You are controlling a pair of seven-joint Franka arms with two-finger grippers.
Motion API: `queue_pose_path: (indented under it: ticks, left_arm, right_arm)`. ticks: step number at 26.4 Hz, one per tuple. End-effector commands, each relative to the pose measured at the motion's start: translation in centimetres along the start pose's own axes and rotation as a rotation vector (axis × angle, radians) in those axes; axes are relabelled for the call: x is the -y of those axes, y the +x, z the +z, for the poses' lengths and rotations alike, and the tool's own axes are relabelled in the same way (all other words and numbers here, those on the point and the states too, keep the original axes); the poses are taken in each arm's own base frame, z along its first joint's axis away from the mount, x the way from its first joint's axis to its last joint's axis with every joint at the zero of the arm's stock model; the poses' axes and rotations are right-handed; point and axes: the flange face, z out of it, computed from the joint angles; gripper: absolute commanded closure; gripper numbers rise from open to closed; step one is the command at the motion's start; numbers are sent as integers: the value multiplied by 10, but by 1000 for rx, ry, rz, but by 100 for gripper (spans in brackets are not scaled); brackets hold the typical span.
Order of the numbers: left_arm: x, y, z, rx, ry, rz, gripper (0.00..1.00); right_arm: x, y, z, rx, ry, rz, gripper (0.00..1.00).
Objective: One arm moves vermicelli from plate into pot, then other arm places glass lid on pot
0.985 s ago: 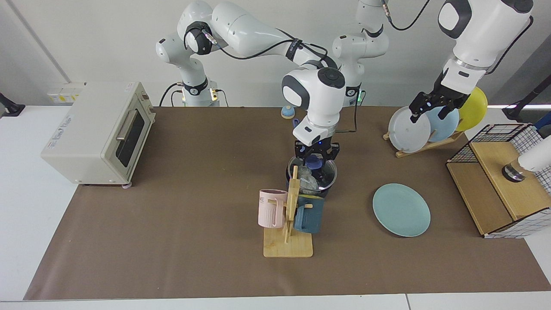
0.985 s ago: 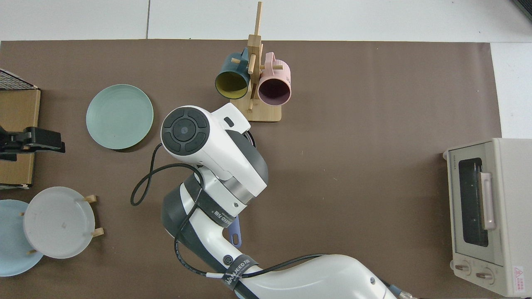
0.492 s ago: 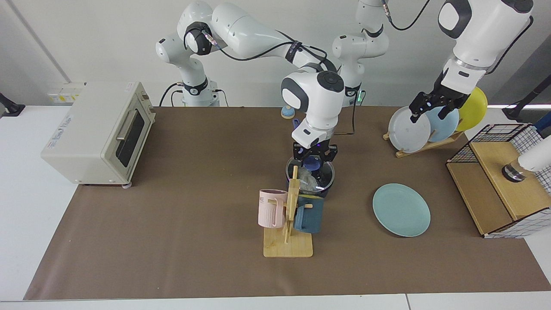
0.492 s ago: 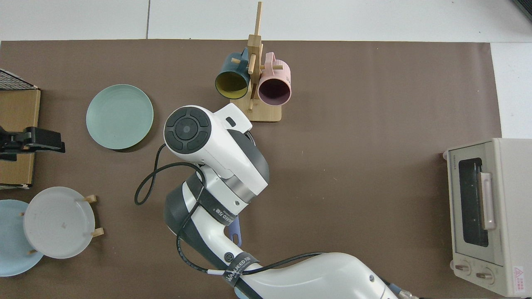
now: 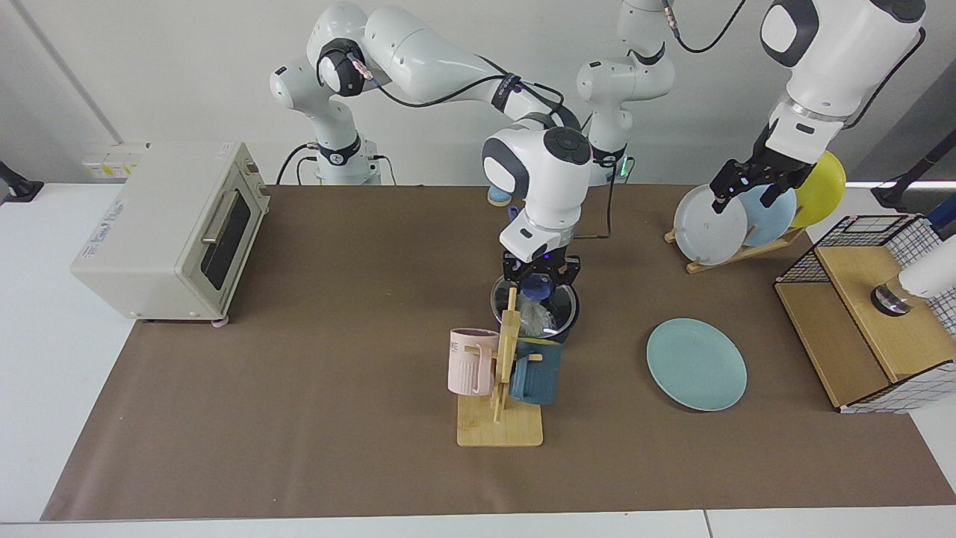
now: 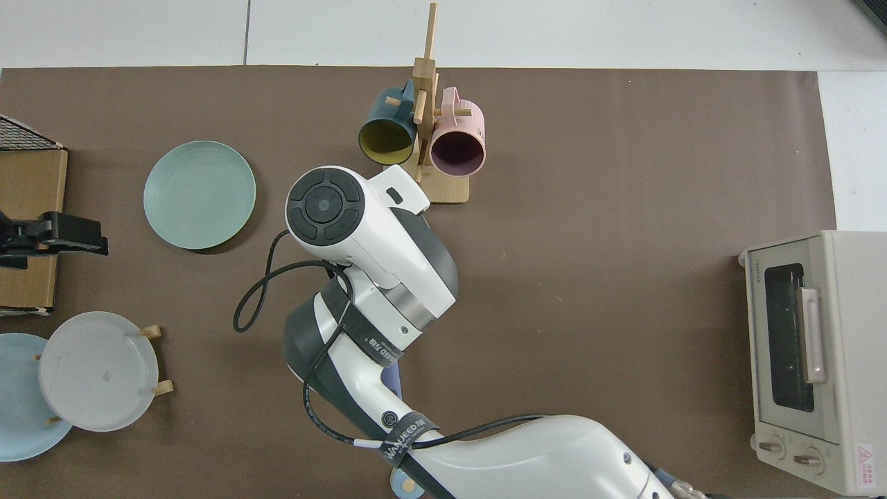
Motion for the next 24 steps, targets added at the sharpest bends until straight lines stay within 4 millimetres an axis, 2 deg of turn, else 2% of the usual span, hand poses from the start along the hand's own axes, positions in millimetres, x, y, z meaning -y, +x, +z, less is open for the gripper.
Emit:
queue_pose_path:
  ticks: [1, 24]
  left_arm:
    - [3, -6, 0, 6, 9, -3, 0]
    - [4, -5, 0, 5, 10, -1, 0]
  right_arm:
    - [-1, -1, -5, -10, 12, -33, 100]
    - [6, -5, -1, -15, 20, -43, 100]
